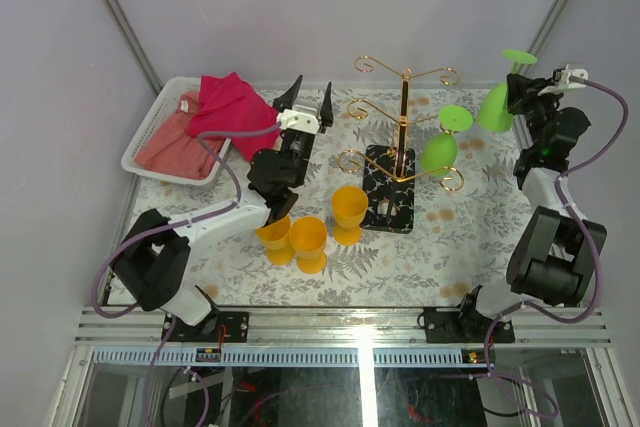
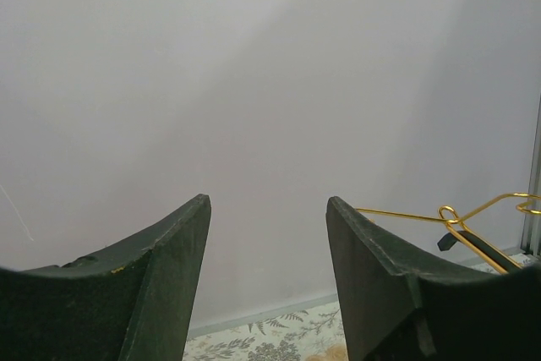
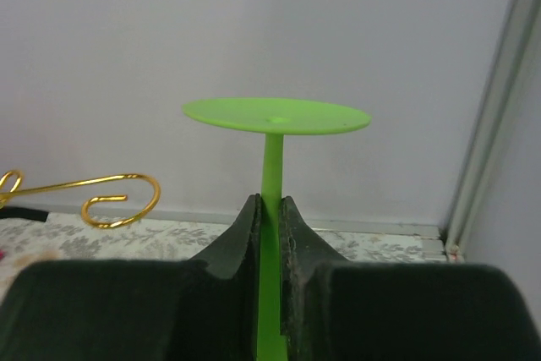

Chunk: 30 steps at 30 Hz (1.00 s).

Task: Place the wine glass upside down on the wine glass rack
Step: Turn the wine glass upside down at the wine rack.

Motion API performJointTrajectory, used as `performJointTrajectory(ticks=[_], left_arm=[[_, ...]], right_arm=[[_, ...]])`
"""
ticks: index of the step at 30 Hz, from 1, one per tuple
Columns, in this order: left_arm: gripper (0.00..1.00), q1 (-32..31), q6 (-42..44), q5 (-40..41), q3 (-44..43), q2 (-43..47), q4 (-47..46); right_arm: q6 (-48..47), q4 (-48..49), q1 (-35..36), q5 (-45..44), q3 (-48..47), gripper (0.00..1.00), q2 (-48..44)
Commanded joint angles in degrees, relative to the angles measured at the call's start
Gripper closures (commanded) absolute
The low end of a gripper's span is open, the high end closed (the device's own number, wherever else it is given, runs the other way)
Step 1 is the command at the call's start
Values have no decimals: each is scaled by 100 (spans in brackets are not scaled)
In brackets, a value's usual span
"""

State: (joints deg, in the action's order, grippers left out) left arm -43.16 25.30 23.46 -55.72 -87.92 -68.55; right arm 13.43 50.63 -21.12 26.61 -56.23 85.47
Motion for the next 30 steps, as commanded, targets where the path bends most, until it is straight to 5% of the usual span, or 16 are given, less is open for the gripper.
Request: performJointTrajectory(ticks=[1,9,30], left_arm=[[43,-27,-82,104,-316,-81,-37],[43,-26,79,146,-533,-164,57],[43,-28,392,354,-850,-383,306]], right_arm=[[767,2188,-205,1213,118,100,411],[2204,4649,-328,2453,-59,100,1602],[1959,4682,19,3336,-487,100,2370]])
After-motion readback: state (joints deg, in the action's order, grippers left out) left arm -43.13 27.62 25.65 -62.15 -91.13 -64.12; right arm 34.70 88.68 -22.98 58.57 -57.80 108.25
